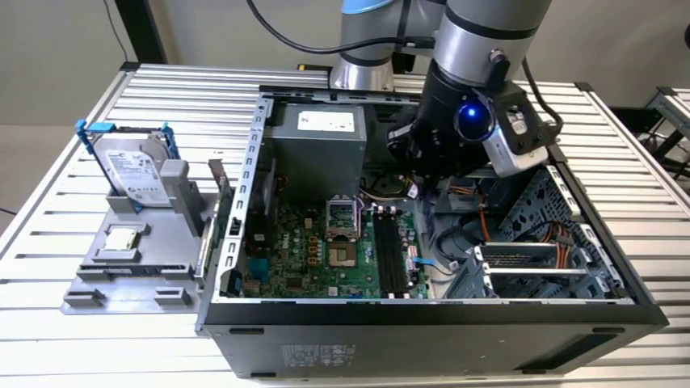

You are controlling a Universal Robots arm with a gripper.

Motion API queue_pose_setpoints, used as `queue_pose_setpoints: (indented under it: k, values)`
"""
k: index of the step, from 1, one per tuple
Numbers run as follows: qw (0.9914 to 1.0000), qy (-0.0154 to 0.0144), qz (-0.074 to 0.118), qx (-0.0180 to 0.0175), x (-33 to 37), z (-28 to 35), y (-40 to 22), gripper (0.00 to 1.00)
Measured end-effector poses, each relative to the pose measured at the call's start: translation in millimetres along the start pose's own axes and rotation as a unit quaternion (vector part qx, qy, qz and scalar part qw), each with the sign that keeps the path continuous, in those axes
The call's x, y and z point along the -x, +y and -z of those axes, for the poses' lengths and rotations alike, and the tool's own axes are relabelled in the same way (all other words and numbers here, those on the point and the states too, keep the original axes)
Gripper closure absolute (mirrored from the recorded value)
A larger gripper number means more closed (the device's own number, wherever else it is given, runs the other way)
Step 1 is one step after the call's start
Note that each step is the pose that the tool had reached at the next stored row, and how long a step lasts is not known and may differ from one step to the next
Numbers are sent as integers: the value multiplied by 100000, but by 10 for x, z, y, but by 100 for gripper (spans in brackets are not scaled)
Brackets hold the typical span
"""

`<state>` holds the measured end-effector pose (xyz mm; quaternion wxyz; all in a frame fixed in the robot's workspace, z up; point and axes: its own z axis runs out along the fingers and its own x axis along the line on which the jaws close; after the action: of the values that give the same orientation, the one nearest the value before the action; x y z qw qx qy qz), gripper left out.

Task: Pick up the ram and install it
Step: 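Insert the ram into the slot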

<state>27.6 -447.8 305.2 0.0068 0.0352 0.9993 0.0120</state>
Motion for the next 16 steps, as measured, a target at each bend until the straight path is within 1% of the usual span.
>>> queue_pose_setpoints:
  k: [5, 9, 10, 12, 16]
  values:
    - [100000, 3, 56, 2, -1, -91, -3, 100]
    - [99998, 13, 556, 15, -3, -164, -14, 100]
    - [99996, 24, 866, 7, -2, -201, -22, 100]
    - [99993, 29, 1201, 20, -1, -236, -34, 100]
    - [99989, 38, 1505, 23, -4, -282, -85, 100]
